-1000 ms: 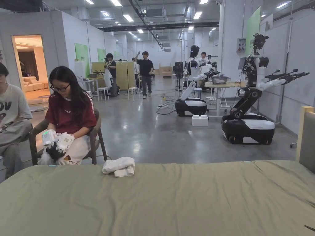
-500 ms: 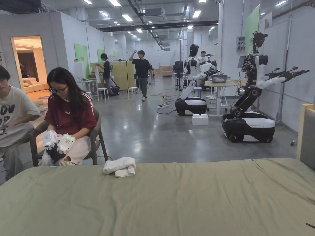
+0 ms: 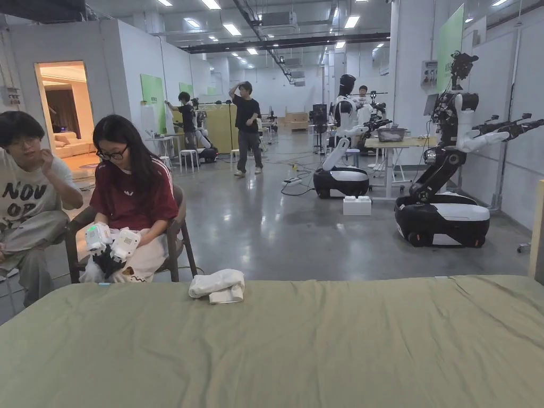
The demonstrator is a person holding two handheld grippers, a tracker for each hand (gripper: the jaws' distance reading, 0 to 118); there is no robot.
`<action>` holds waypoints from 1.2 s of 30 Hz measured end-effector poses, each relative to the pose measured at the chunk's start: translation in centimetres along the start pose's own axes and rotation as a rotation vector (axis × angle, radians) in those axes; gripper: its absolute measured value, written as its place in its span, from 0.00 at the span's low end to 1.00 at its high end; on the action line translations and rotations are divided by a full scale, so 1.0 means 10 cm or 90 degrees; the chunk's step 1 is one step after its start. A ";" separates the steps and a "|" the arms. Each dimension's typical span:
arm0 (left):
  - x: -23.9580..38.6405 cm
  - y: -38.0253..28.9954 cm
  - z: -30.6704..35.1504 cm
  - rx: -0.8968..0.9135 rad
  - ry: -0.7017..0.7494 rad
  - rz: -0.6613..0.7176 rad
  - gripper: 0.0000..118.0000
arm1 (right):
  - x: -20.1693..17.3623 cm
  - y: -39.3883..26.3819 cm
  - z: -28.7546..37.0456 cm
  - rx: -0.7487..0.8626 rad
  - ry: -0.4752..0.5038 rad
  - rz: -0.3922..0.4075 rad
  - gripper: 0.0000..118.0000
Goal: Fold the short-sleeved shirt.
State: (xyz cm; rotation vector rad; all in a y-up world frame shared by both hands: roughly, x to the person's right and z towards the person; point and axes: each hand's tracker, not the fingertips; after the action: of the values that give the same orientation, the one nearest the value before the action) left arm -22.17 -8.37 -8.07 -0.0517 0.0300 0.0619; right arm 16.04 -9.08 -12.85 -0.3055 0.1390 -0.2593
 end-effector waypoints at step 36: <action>0.55 -2.46 -3.79 -0.489 -0.024 -0.025 1.00 | 1.11 -1.35 -3.82 -0.338 -0.160 0.204 0.99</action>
State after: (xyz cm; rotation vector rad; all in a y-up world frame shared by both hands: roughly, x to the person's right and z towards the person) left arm -16.18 -34.54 -44.80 -0.8180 -0.0346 0.0322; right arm 16.89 -35.21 -45.72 -0.8300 0.0040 0.1411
